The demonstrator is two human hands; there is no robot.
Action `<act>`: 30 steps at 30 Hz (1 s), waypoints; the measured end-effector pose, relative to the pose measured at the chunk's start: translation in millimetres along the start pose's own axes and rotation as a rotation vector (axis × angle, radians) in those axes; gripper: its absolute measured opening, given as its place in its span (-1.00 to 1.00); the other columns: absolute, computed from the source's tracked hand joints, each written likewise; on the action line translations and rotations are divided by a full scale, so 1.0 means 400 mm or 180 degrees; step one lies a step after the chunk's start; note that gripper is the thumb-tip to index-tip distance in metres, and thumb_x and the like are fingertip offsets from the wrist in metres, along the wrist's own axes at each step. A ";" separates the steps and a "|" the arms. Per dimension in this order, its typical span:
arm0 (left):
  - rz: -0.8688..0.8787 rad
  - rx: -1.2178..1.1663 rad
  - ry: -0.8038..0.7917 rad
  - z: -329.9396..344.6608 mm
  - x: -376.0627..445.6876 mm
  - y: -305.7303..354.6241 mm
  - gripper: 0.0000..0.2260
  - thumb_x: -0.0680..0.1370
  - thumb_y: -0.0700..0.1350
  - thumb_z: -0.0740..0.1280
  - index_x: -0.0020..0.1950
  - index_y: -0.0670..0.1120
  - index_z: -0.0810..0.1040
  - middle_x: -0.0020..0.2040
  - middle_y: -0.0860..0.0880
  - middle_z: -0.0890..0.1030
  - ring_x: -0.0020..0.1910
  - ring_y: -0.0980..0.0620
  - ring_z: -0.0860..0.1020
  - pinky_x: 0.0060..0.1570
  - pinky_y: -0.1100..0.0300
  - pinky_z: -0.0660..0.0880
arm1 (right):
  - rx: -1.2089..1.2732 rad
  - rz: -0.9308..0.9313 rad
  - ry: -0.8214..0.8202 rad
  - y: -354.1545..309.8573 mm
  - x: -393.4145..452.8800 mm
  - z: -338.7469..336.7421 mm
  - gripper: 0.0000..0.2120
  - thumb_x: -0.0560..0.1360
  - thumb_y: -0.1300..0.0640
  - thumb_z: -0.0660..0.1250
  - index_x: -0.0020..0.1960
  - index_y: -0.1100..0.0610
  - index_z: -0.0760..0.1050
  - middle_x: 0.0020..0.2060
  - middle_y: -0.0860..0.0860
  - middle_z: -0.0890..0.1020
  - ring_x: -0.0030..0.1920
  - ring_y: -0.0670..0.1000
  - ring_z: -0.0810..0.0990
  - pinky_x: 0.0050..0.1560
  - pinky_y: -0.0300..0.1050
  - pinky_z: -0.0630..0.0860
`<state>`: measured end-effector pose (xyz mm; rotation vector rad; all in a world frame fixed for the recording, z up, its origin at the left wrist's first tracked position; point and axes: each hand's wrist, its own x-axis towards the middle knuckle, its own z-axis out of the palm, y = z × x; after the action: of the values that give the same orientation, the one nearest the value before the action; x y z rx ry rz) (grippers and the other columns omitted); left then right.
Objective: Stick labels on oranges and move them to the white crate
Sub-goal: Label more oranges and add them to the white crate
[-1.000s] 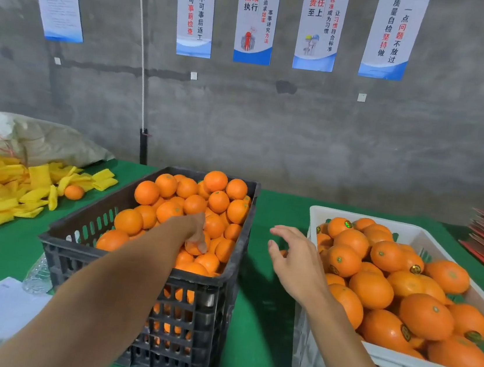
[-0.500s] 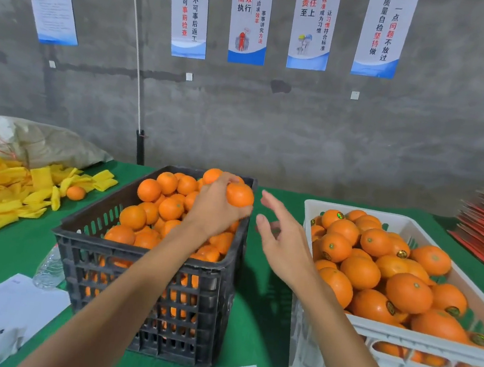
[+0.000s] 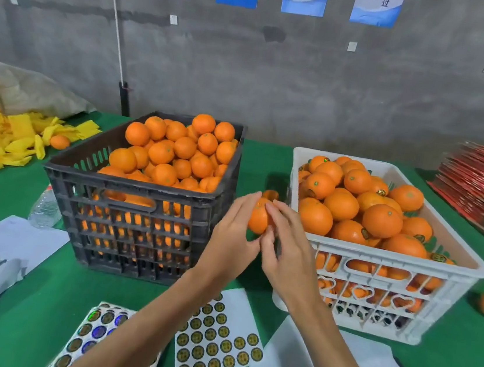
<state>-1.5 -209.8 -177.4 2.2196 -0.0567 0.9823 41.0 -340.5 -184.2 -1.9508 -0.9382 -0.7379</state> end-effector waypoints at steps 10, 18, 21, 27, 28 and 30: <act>-0.1003 0.0237 -0.0714 0.070 -0.229 -0.132 -0.40 0.57 -0.10 0.46 0.55 -0.03 0.31 0.45 -0.02 0.38 0.33 0.04 0.45 0.22 0.37 0.33 | 0.0160 0.0568 -0.1320 0.071 -0.216 0.058 -0.65 0.66 0.18 0.26 0.44 0.08 0.46 0.40 -0.04 0.49 0.34 -0.05 0.48 0.41 -0.08 0.42; -0.0861 0.0689 -0.0991 0.106 -0.354 -0.190 -0.58 0.67 -0.14 0.28 0.52 0.02 0.33 0.53 -0.02 0.08 0.45 -0.13 0.25 0.35 -0.03 0.45 | -0.0341 0.0690 -0.2523 0.142 -0.373 0.033 -0.50 0.59 -0.26 0.27 0.41 -0.01 0.53 0.46 -0.26 0.37 0.44 -0.19 0.30 0.41 -0.29 0.24; -0.0977 0.0635 -0.1025 0.115 -0.356 -0.184 -0.57 0.69 -0.15 0.23 0.54 0.04 0.24 0.58 -0.02 -0.03 0.53 -0.15 0.15 0.39 -0.05 0.40 | -0.0359 0.0516 -0.2597 0.141 -0.374 0.029 -0.46 0.59 -0.27 0.26 0.42 0.05 0.53 0.48 -0.22 0.38 0.44 -0.17 0.31 0.42 -0.25 0.28; -0.0998 0.0678 -0.0997 0.113 -0.359 -0.189 -0.54 0.68 -0.14 0.24 0.55 0.09 0.20 0.59 0.02 -0.04 0.53 -0.18 0.18 0.29 -0.11 0.52 | -0.0370 0.0321 -0.2374 0.136 -0.381 0.030 -0.64 0.64 -0.10 0.30 0.26 0.10 0.66 0.35 -0.15 0.55 0.31 -0.10 0.45 0.24 -0.16 0.45; -0.0986 0.0689 -0.0988 0.113 -0.359 -0.190 -0.54 0.68 -0.14 0.24 0.54 0.09 0.20 0.59 0.02 -0.03 0.53 -0.18 0.19 0.27 -0.11 0.54 | -0.0383 0.0281 -0.2341 0.135 -0.380 0.029 -0.65 0.64 -0.09 0.31 0.26 0.11 0.66 0.33 -0.14 0.57 0.29 -0.07 0.47 0.21 -0.13 0.47; -0.0974 0.0707 -0.0980 0.111 -0.362 -0.192 -0.53 0.68 -0.13 0.25 0.54 0.11 0.19 0.59 0.03 -0.01 0.52 -0.17 0.21 0.23 -0.11 0.56 | -0.0422 0.0170 -0.2335 0.131 -0.379 0.024 -0.66 0.64 -0.08 0.31 0.23 0.11 0.67 0.30 -0.12 0.59 0.25 -0.05 0.51 0.17 -0.08 0.52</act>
<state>-53.1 -211.9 -339.1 2.4722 0.2574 0.4963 2.3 -403.1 -327.0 -2.4044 -1.2705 -0.0237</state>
